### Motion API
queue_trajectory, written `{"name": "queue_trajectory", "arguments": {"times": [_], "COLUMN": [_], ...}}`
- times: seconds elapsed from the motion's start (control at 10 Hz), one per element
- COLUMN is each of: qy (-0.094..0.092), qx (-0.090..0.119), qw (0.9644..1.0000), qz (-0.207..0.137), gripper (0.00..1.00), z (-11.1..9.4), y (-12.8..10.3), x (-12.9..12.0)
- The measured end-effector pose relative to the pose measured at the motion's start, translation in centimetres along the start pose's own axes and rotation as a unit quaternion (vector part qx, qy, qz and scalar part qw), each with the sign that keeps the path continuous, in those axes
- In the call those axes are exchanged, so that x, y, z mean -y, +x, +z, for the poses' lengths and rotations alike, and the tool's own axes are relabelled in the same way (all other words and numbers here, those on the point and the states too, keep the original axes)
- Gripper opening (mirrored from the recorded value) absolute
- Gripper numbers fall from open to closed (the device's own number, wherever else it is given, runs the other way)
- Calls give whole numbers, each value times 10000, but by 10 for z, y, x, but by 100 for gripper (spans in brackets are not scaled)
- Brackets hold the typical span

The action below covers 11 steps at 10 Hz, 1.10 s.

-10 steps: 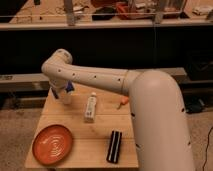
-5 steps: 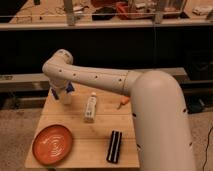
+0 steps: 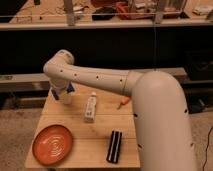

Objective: Place the white sponge in the ceramic cup

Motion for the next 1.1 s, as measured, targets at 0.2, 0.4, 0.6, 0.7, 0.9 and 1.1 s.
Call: {"name": "queue_trajectory", "arguments": {"times": [0.2,0.4,0.6,0.7,0.9,1.1], "qy": [-6,-23,-35,-41,-73,-89], "qx": [28,65,110,126,164,179], "qw": [10000,10000,9999,9998,9997,9996], "qz": [-36,-71,-116,-138,-181,-211], "gripper": [6,6,11,12,26,32], "z": [1,1,2,2,2,2], "y": [0,-1,-2,-2,-2,-3], "x": [-1,-2,-3,-4,-4,-5]}}
